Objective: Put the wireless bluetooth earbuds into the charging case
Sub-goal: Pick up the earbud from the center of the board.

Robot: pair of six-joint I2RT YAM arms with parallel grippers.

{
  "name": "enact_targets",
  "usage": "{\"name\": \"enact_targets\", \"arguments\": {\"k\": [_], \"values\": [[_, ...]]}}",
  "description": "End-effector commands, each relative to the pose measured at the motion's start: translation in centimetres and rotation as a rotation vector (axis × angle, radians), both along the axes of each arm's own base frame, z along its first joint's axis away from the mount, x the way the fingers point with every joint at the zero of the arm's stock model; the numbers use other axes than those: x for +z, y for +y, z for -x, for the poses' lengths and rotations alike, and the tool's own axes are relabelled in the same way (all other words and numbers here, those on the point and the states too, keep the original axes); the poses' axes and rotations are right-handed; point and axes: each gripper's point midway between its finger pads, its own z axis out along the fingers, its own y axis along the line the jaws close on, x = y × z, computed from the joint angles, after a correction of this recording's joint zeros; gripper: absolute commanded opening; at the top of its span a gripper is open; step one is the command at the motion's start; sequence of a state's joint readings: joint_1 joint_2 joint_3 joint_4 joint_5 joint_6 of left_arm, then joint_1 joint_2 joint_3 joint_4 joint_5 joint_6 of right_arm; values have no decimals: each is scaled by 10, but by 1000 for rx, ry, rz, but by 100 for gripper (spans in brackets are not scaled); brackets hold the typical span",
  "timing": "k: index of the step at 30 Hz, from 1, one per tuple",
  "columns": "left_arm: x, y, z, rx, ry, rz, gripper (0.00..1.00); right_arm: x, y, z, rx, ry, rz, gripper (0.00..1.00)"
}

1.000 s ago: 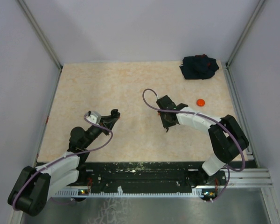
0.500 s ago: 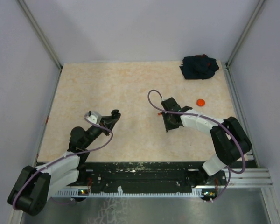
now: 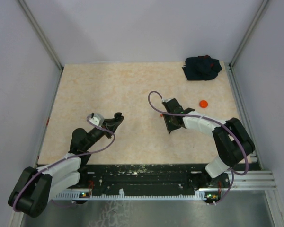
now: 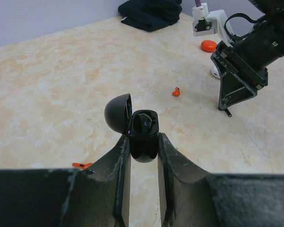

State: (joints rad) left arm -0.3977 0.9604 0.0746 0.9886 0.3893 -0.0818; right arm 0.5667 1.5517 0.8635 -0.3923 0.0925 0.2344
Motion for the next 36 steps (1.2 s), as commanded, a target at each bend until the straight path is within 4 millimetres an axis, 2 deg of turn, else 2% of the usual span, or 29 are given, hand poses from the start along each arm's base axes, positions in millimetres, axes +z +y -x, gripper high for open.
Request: {"name": "enact_targets", "arguments": {"k": [1, 14, 23, 31, 36], "values": [[18, -7, 2, -42, -58, 23, 0, 0, 3, -8, 14, -29, 0, 27], [17, -13, 6, -82, -51, 21, 0, -7, 5, 6, 20, 5, -43, 27], [16, -16, 7, -102, -48, 20, 0, 0, 15, 3, 38, -38, -106, 27], [15, -18, 9, -122, -47, 20, 0, -3, 14, 3, 41, -30, -103, 18], [15, -26, 14, -181, -50, 12, 0, 13, 17, -2, 53, -81, -123, 14]]}}
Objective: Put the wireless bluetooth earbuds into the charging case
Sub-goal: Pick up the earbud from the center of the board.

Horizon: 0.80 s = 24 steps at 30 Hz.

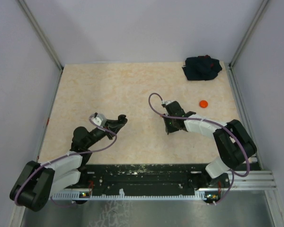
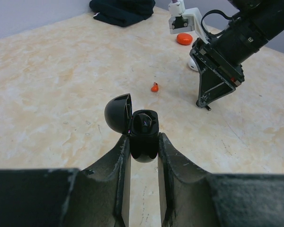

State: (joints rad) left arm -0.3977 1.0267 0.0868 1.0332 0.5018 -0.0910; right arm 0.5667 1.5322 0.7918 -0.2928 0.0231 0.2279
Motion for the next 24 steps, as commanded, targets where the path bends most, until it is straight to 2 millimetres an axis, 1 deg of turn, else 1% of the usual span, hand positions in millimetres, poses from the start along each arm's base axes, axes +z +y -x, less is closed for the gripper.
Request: {"name": "enact_targets", "arguments": {"k": [1, 5, 9, 12, 14, 16, 18, 24], "values": [[20, -11, 5, -78, -62, 26, 0, 25, 8, -10, 10, -86, -59, 13], [22, -15, 9, -113, -69, 36, 0, 40, 14, -16, 23, -136, -87, 12], [22, -18, 12, -139, -68, 39, 0, 43, 19, -16, 33, -143, -71, 12], [22, -21, 13, -157, -65, 39, 0, 44, 30, -12, 57, -144, -68, 12], [21, -23, 14, -175, -60, 35, 0, 51, 38, -11, 71, -162, -73, 11], [20, -25, 15, -192, -53, 37, 0, 67, 49, -13, 86, -206, -86, 11], [23, -28, 17, -212, -59, 50, 0, 87, 55, -16, 90, -263, -98, 11], [40, -32, 15, -232, -64, 101, 0, 156, 76, -19, 121, -470, -142, 11]]}}
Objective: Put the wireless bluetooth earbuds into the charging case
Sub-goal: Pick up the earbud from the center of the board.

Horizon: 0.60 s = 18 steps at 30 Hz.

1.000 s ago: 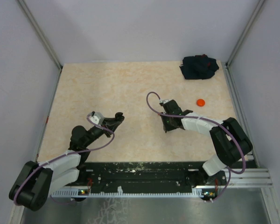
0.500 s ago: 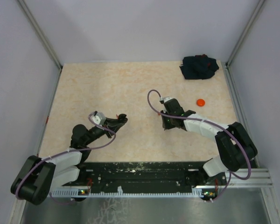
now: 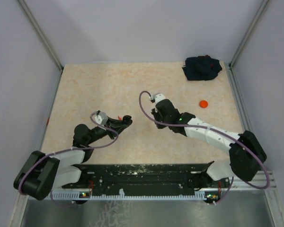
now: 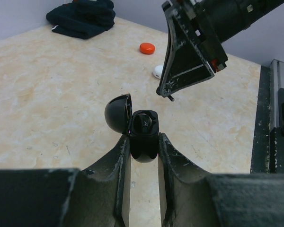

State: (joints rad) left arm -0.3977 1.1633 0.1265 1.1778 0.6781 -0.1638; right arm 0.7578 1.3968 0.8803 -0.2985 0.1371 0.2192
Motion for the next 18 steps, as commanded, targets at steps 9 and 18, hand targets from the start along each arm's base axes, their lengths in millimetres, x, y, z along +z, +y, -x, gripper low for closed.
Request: {"name": "enact_targets", "arguments": {"k": [9, 18], "values": [[56, -16, 7, -117, -72, 156, 0, 166, 46, -2, 116, -469, -274, 11], [77, -25, 24, -258, -75, 239, 0, 211, 75, 32, 337, -589, -446, 12]]}}
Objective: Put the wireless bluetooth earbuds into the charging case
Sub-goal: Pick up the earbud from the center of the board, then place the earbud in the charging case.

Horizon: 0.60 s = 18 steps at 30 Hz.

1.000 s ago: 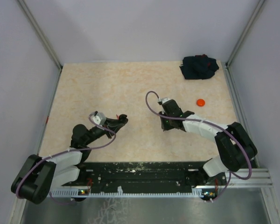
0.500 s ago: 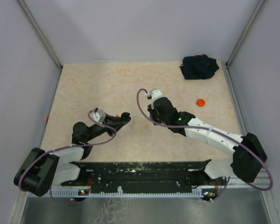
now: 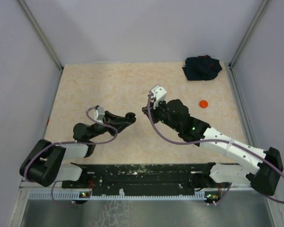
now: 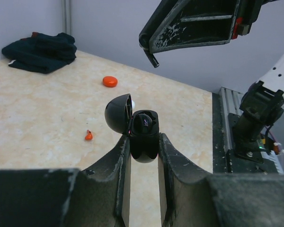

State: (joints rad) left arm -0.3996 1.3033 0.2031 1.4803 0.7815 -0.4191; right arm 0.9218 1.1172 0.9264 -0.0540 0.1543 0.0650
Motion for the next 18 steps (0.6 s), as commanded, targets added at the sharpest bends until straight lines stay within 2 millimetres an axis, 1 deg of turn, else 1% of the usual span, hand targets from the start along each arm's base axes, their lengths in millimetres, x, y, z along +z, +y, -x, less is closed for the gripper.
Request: {"name": "enact_targets", "arguments": {"k": [1, 4, 8, 15, 18], "values": [[31, -7, 17, -118, -72, 79, 0, 49, 19, 17, 144, -138, -136, 13], [37, -9, 22, -157, -77, 106, 0, 59, 26, 27, 206, -168, -176, 12], [43, -11, 24, -193, -66, 113, 0, 64, 32, 37, 278, -210, -198, 13], [59, -10, 30, -211, -88, 138, 0, 56, 43, 43, 339, -223, -204, 12], [67, -9, 34, -222, -102, 148, 0, 54, 46, 41, 341, -225, -206, 13]]}}
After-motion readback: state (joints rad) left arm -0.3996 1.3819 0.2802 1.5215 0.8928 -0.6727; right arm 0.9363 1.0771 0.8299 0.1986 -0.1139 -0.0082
